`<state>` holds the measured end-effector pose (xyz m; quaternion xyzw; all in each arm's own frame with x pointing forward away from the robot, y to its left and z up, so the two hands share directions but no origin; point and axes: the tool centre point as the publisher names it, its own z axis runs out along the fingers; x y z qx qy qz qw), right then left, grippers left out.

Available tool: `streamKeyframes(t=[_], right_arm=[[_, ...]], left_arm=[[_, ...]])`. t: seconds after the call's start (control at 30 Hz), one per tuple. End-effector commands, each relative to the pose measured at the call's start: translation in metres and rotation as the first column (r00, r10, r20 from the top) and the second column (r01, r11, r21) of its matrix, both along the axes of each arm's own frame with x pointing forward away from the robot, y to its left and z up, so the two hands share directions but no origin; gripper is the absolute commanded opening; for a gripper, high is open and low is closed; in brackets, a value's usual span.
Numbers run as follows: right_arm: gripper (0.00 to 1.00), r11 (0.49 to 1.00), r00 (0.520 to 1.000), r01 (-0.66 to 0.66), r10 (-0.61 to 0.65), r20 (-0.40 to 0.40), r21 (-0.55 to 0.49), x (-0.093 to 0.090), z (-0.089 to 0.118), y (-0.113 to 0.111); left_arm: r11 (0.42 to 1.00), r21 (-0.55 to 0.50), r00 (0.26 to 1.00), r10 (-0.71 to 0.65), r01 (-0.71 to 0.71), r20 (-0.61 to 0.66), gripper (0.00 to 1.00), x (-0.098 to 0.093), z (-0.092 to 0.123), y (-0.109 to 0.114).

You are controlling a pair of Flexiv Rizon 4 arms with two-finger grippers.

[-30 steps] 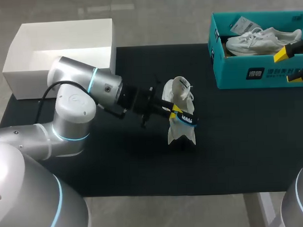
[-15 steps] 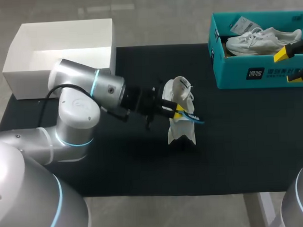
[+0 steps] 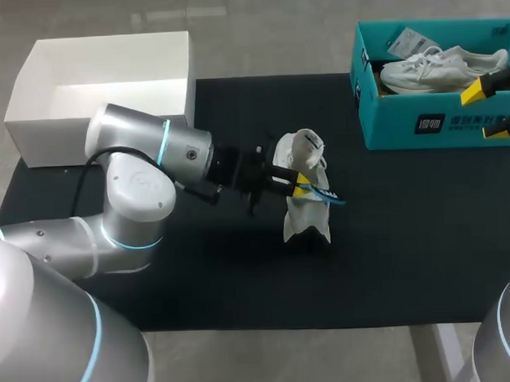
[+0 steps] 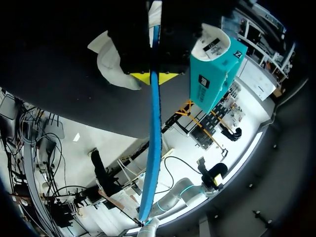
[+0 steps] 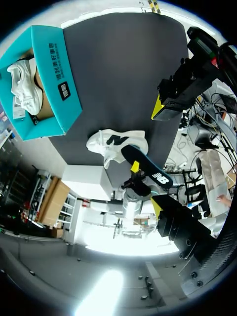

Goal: Take the shoe out of the shoebox, open the shoe tongue, remove and reinsert the insole, then place the shoe into the shoebox

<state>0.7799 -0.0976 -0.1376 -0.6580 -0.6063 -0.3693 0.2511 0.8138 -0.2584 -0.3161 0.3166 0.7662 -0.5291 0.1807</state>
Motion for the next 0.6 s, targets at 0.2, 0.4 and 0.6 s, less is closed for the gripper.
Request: streamKeyframes(t=[0.2, 0.4, 0.6], right_arm=[[1.0, 1.0, 1.0, 0.002, -0.002, -0.001, -0.002, 0.0, 0.0, 0.0], [1.0, 1.0, 1.0, 0.002, -0.002, -0.001, -0.002, 0.0, 0.0, 0.0], [1.0, 1.0, 1.0, 0.002, -0.002, -0.001, -0.002, 0.0, 0.0, 0.0]], left_arm=[[0.998, 0.063, 1.0, -0.005, 0.005, 0.0, 0.0, 0.021, -0.005, 0.0], [0.996, 0.087, 1.0, -0.006, 0.006, -0.001, 0.0, 0.03, -0.016, 0.002], [0.995, 0.095, 1.0, 0.002, -0.002, 0.005, 0.0, 0.038, -0.027, 0.005]])
